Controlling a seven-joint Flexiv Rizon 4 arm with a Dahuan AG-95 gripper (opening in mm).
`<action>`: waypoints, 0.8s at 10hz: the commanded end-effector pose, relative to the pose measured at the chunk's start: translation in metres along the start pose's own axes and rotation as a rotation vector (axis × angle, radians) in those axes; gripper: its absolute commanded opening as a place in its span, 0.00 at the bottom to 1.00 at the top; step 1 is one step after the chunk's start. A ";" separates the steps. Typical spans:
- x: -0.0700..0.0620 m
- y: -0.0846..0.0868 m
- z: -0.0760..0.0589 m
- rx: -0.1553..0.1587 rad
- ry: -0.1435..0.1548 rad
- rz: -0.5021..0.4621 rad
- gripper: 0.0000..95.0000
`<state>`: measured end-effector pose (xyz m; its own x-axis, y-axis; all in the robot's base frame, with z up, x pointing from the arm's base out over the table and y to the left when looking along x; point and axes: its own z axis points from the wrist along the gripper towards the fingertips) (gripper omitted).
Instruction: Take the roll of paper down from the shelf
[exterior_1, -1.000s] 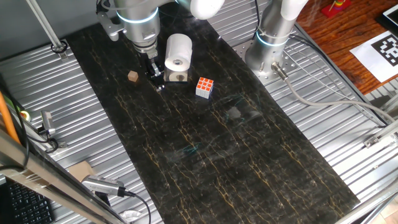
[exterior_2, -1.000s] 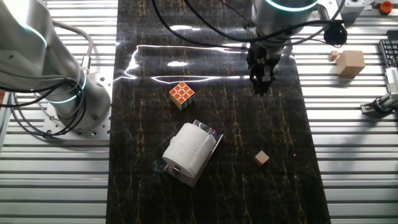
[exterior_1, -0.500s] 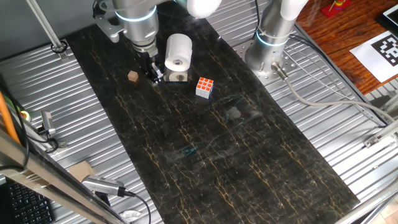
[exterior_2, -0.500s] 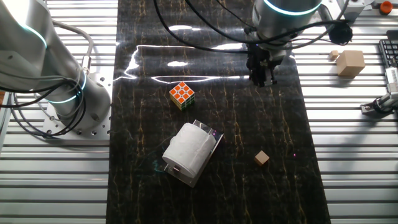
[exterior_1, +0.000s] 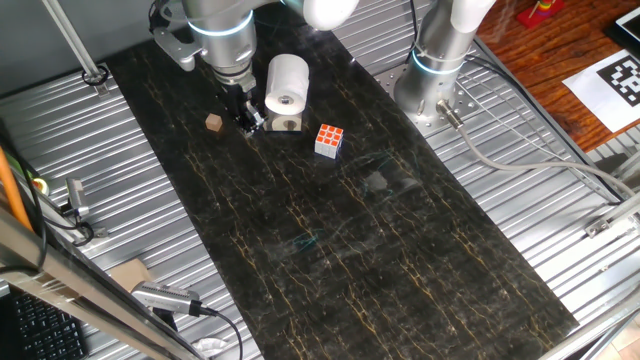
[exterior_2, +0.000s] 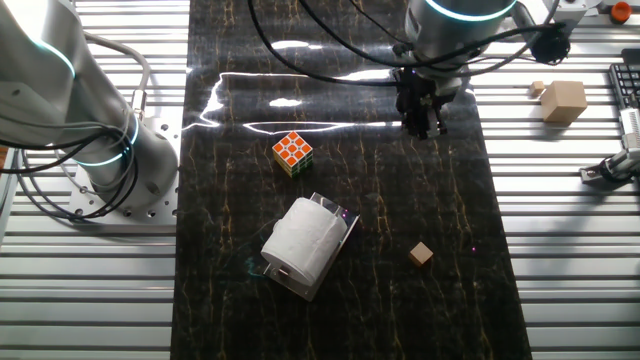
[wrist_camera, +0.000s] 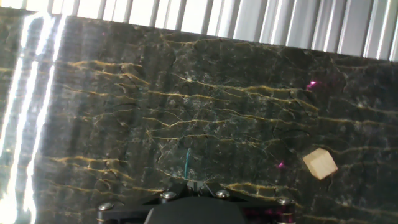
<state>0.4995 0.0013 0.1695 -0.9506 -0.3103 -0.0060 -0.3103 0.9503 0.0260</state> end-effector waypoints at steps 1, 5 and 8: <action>-0.001 0.000 0.000 0.004 -0.002 -0.070 0.00; -0.001 0.000 0.000 0.032 0.012 -0.235 0.00; -0.001 0.000 0.000 0.057 0.013 -0.306 0.00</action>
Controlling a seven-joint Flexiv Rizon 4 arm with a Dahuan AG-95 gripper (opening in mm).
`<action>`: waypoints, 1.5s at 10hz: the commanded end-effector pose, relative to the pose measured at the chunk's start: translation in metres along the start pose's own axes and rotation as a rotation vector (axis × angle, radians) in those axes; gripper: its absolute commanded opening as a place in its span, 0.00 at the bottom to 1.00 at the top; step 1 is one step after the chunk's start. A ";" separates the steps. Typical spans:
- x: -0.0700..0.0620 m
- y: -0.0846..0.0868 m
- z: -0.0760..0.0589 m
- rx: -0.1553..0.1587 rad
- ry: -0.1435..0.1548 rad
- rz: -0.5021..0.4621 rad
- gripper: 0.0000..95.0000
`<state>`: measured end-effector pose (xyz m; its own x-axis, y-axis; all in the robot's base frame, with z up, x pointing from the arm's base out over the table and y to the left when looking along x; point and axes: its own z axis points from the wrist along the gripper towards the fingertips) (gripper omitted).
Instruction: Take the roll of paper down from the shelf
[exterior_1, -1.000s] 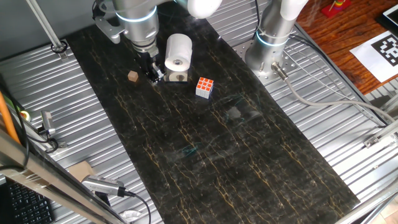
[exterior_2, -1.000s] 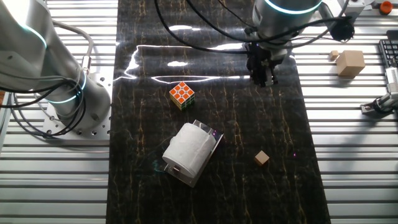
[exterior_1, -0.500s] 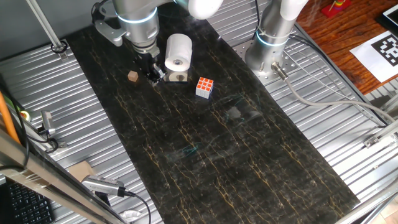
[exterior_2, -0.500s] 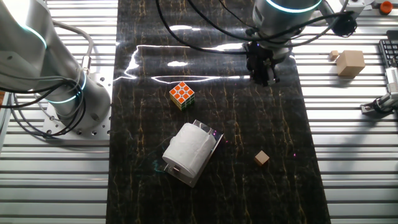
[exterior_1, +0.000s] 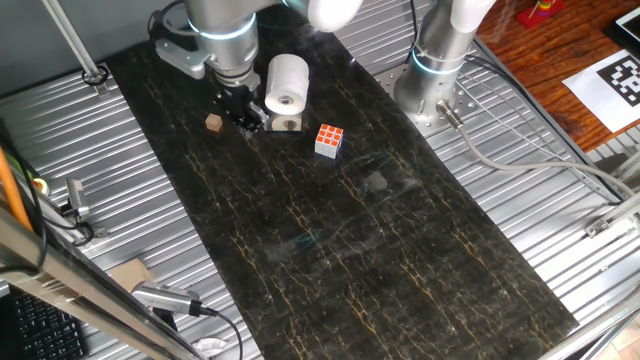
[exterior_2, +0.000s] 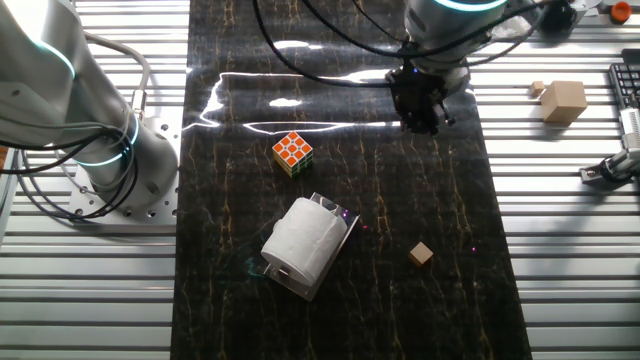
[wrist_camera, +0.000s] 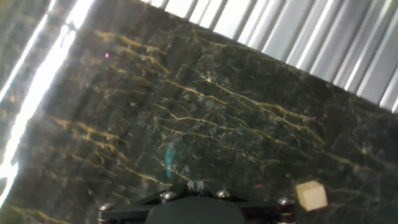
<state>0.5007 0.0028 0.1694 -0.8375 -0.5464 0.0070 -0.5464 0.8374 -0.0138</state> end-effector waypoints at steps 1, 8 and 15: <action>0.001 -0.001 0.000 0.026 0.004 -0.040 0.00; 0.001 -0.001 0.000 -0.024 0.055 -0.070 0.00; 0.001 -0.001 0.000 -0.040 0.084 -0.074 0.00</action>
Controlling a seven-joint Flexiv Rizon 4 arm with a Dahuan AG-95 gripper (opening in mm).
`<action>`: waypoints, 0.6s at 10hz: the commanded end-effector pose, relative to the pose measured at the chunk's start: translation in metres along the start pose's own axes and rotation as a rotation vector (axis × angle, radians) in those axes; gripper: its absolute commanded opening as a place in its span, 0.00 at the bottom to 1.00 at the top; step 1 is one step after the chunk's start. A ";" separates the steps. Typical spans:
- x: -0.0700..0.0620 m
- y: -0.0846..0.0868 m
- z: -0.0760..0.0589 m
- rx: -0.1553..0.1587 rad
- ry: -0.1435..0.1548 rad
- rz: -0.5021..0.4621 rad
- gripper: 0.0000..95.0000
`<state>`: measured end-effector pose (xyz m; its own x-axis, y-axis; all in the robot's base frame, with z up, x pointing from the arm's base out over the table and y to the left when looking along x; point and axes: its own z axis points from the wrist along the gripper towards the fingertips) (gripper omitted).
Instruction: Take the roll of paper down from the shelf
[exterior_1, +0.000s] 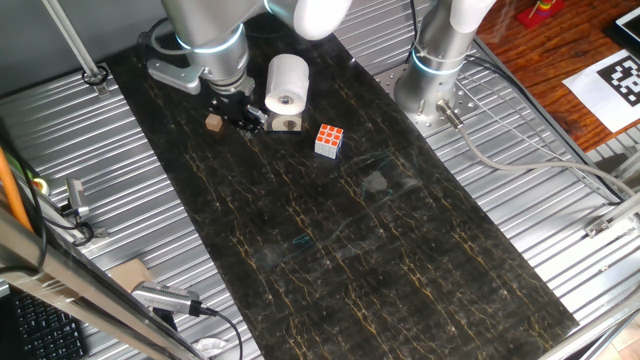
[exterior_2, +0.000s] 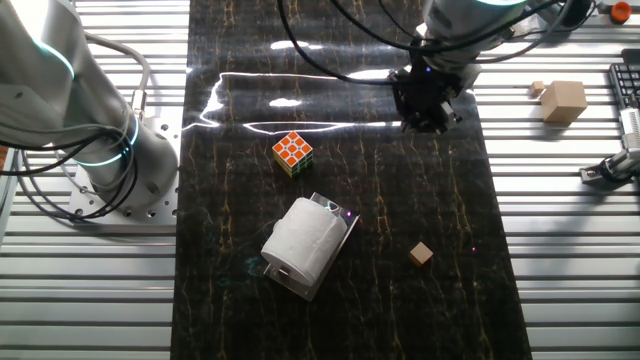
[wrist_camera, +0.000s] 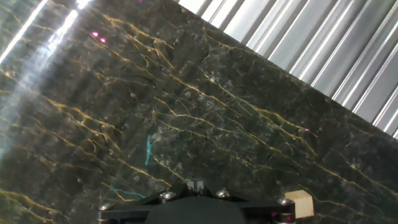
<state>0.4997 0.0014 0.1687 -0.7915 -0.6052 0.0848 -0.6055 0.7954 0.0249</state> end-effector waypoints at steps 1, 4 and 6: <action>0.000 -0.001 0.000 -0.006 0.016 -0.001 0.00; 0.019 -0.016 0.008 -0.038 0.090 -0.031 0.00; 0.036 -0.023 0.016 -0.037 0.146 -0.063 0.20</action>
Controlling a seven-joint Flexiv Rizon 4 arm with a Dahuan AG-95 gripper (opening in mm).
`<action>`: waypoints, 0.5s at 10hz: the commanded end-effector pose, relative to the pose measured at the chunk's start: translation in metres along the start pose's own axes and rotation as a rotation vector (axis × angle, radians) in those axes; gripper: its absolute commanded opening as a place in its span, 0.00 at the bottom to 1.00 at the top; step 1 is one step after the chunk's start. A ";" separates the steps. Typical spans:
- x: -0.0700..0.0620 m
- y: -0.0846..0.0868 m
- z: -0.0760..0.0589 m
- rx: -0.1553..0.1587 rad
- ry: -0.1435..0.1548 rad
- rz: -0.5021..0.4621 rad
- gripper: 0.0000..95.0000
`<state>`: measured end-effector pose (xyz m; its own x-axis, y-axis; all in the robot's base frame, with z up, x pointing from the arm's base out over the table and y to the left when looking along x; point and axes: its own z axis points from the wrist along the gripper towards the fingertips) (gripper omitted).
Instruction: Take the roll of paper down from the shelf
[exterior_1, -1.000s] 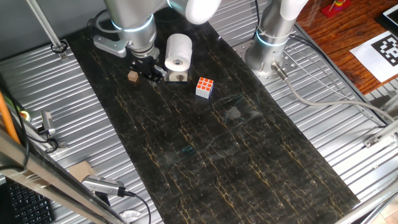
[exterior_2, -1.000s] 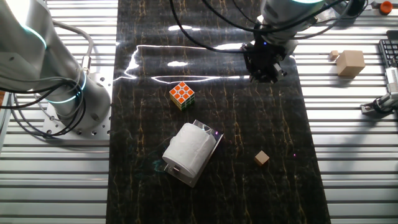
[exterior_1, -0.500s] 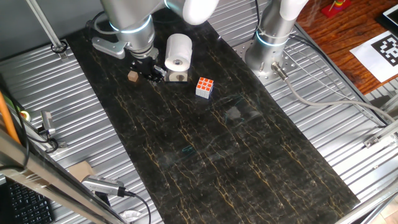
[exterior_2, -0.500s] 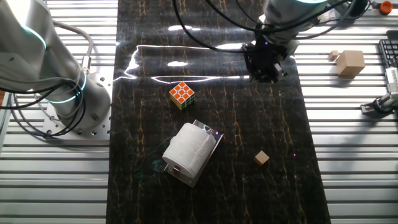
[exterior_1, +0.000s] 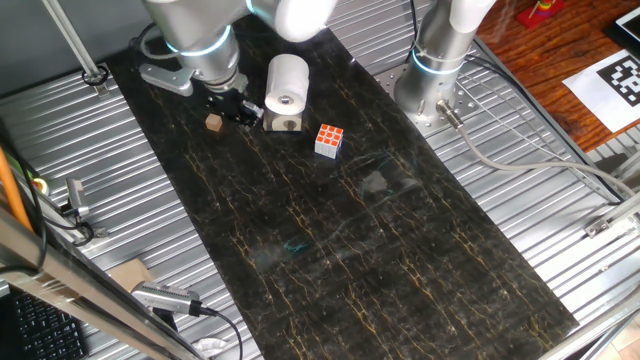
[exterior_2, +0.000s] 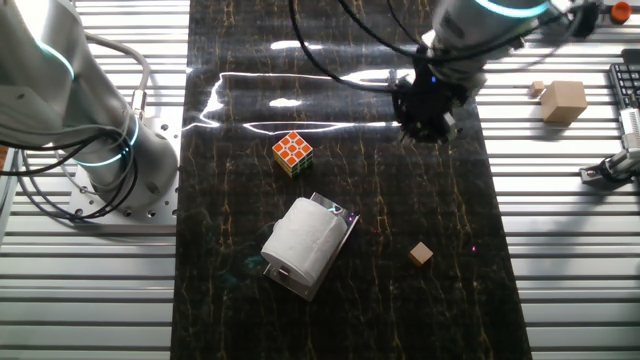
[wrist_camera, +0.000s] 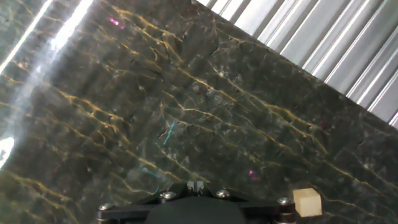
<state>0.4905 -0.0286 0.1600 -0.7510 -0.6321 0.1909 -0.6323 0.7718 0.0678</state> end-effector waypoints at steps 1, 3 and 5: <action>0.024 -0.009 0.013 0.001 0.063 -0.042 0.20; 0.045 -0.020 0.022 -0.004 0.128 -0.103 0.40; 0.065 -0.026 0.031 -0.014 0.176 -0.119 0.40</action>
<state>0.4561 -0.0849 0.1423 -0.6387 -0.6941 0.3321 -0.7058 0.7004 0.1066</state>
